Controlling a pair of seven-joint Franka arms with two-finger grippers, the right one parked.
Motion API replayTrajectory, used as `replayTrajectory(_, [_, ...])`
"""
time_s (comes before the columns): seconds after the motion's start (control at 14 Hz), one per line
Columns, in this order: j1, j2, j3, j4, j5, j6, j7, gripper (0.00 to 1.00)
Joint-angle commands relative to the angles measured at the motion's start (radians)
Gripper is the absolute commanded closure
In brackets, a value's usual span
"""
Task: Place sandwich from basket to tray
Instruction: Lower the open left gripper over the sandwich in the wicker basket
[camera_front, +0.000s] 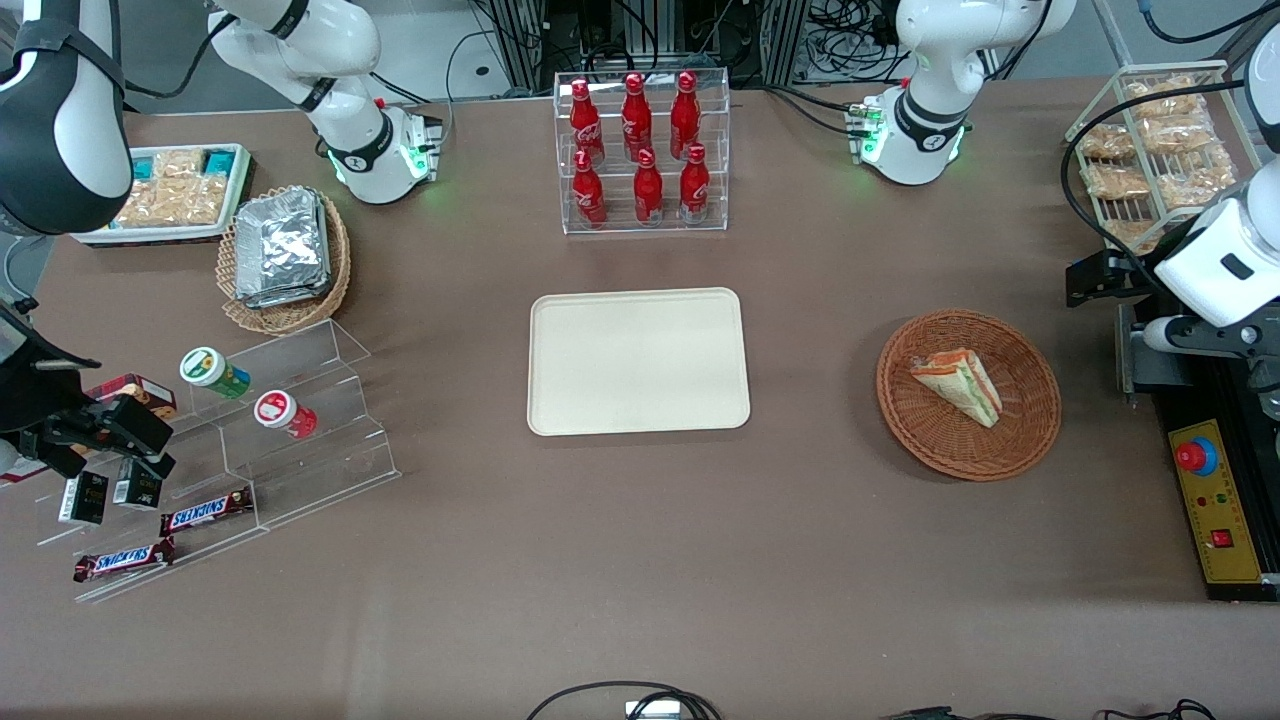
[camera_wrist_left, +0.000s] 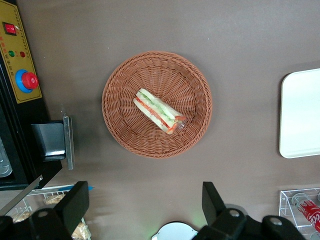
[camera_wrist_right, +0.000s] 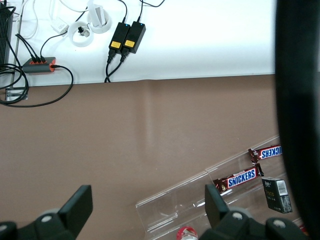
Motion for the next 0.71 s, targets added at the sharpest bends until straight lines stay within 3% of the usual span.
replayTrajectory(0.0, [-0.001,-0.021,0.006,-0.022,-0.001,0.019,0.020,0.00])
replayTrajectory(0.36, [-0.009,-0.001,0.004,-0.042,0.008,0.068,-0.025,0.00])
replayTrajectory(0.64, [-0.007,-0.034,0.004,-0.266,0.008,0.270,-0.183,0.00])
